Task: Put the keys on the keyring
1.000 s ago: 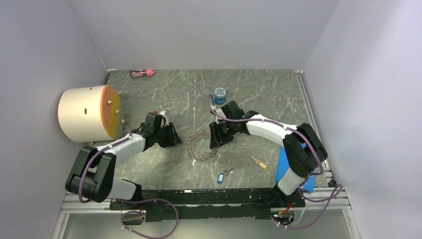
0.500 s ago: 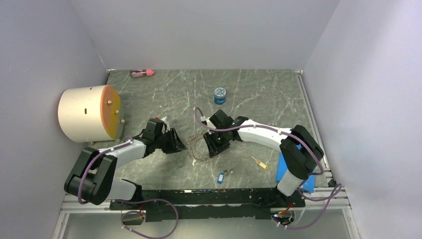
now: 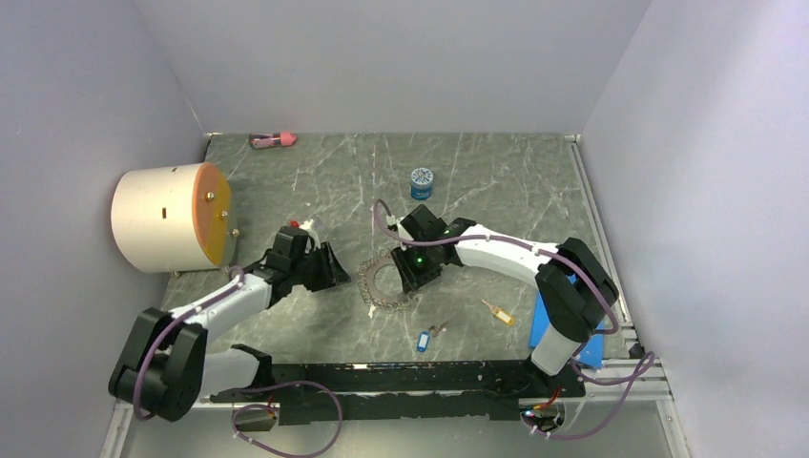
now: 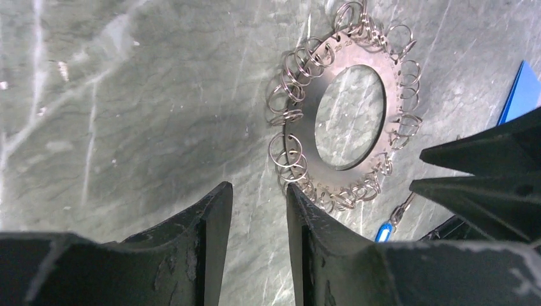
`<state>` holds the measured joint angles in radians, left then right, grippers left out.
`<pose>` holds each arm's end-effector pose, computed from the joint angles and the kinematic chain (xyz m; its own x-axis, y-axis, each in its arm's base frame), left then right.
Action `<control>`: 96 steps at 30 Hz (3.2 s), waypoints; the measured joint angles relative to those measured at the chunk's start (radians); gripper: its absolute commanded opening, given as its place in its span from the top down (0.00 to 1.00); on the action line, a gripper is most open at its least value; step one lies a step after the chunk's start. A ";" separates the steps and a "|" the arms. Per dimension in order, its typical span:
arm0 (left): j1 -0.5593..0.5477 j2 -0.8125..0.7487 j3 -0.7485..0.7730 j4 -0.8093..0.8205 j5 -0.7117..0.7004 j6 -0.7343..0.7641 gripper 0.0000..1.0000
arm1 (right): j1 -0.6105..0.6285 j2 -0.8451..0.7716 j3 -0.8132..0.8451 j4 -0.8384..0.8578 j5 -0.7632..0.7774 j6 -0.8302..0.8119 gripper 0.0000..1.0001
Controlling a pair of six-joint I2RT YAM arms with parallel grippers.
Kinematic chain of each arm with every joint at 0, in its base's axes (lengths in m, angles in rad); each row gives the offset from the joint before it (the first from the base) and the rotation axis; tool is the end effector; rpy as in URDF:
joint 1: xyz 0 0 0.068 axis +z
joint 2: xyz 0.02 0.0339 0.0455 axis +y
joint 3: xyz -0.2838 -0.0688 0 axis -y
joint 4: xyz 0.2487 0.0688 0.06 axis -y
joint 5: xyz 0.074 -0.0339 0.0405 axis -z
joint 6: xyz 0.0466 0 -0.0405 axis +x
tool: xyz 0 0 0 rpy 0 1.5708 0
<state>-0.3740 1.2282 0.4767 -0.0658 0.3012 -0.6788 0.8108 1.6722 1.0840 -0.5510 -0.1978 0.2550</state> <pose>0.2076 -0.0963 0.1684 -0.8661 -0.3042 -0.3967 -0.0076 0.8015 -0.5980 0.2269 0.2520 0.1990 -0.7991 -0.4817 -0.3598 -0.5847 0.7621 0.2782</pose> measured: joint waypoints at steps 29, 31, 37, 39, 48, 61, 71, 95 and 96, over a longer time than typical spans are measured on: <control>0.000 0.063 -0.042 0.121 0.095 0.048 0.59 | -0.015 0.147 0.136 0.072 -0.323 -0.032 0.55; 0.000 0.063 -0.045 0.127 0.097 0.046 0.59 | 0.001 0.157 0.148 0.055 -0.305 -0.042 0.56; 0.000 0.063 -0.045 0.127 0.095 0.048 0.59 | 0.025 0.201 0.188 0.011 -0.241 -0.070 0.68; 0.000 0.063 -0.045 0.124 0.093 0.050 0.59 | 0.030 0.209 0.188 0.004 -0.230 -0.074 0.69; 0.000 0.060 -0.045 0.103 0.086 0.050 0.59 | 0.051 0.227 0.188 -0.005 -0.227 -0.080 0.69; 0.000 0.048 -0.045 0.094 0.074 0.050 0.59 | 0.070 0.233 0.188 -0.009 -0.212 -0.094 0.97; 0.000 0.041 -0.045 0.087 0.067 0.050 0.59 | 0.066 0.233 0.188 -0.022 -0.184 -0.106 1.00; 0.000 0.061 -0.044 0.092 0.068 0.081 0.59 | -0.058 0.175 0.141 0.035 -0.285 -0.080 0.65; 0.000 0.061 -0.044 0.092 0.069 0.084 0.59 | -0.070 0.171 0.140 0.045 -0.297 -0.075 0.64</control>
<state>-0.3744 1.2888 0.4328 0.0261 0.3698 -0.5945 0.7406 1.8435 1.2240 -0.5060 -0.4946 0.1802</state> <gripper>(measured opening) 0.408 0.319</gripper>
